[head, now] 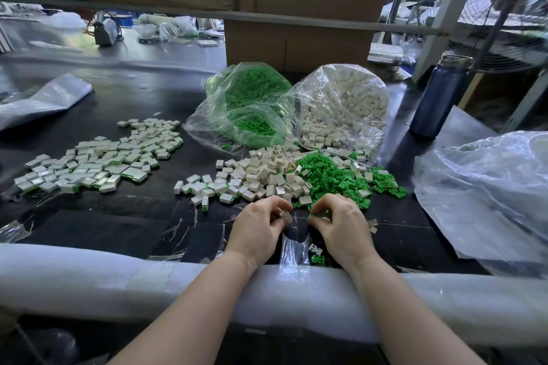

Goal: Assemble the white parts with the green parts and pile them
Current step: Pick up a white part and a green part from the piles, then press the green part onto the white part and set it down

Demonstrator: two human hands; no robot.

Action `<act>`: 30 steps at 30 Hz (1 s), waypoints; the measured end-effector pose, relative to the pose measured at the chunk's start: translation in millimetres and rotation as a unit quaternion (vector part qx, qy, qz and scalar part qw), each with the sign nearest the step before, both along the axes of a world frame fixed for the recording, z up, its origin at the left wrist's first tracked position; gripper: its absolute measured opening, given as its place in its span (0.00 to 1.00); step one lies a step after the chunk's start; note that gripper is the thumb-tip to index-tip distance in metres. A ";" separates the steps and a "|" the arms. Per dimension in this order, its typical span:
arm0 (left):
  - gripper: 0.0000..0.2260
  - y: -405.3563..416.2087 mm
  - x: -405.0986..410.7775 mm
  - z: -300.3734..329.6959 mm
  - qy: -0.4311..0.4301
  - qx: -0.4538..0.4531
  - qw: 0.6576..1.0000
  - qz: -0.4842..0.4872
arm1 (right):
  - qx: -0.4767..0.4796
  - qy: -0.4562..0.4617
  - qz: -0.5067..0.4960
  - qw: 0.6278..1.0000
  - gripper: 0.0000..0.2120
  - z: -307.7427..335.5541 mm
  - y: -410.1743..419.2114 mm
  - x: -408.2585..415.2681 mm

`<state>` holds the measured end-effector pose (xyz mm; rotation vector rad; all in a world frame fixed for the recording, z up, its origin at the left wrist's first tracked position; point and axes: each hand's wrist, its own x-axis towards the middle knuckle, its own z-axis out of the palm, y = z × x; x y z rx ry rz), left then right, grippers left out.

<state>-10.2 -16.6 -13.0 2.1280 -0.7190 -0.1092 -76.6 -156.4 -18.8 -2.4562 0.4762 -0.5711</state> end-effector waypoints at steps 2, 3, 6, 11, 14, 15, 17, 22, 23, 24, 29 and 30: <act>0.05 0.2 0.2 -0.1 0.021 -0.014 1.000 0.002 | 0.068 -0.019 0.009 0.997 0.05 0.6 -0.8 -0.9; 0.04 0.0 0.4 0.1 0.026 -0.021 0.999 0.003 | 0.089 -0.030 0.012 0.996 0.05 0.7 -1.2 -0.9; 0.04 -1.2 1.8 -0.5 0.037 -0.035 0.999 0.002 | 0.119 -0.048 0.015 0.992 0.09 0.5 -1.3 -0.6; 0.06 -1.8 6.4 -2.9 0.069 -0.052 0.996 0.005 | 0.132 -0.066 0.010 0.989 0.10 -1.0 -3.1 0.0; 0.06 -3.4 8.9 -3.0 0.081 -0.056 0.995 0.008 | 0.149 -0.082 0.000 0.985 0.08 -0.3 -4.3 0.8; 0.06 -4.2 9.7 -2.9 0.081 -0.057 0.995 0.009 | 0.157 -0.087 -0.004 0.984 0.07 0.0 -4.4 1.1; 0.06 -6.8 10.6 -0.9 0.084 -0.066 0.994 0.010 | 0.176 -0.094 -0.010 0.980 0.07 0.5 -4.6 1.3; 0.07 -16.6 9.0 3.5 0.129 -0.111 0.985 -0.015 | 0.207 -0.110 -0.010 0.972 0.08 2.1 -6.2 0.1; 0.07 -17.8 8.4 3.5 0.141 -0.119 0.983 -0.019 | 0.208 -0.112 -0.010 0.972 0.08 2.5 -6.7 0.0; 0.07 -18.8 8.3 3.4 0.152 -0.128 0.980 -0.020 | 0.211 -0.114 -0.008 0.971 0.07 2.8 -7.2 -0.1; 0.04 -17.3 10.8 2.6 0.178 -0.174 0.968 -0.031 | 0.230 -0.130 0.007 0.964 0.07 3.2 -8.5 -0.2; 0.04 -16.6 10.7 2.1 0.177 -0.181 0.967 -0.037 | 0.231 -0.130 0.012 0.964 0.08 3.1 -7.9 0.0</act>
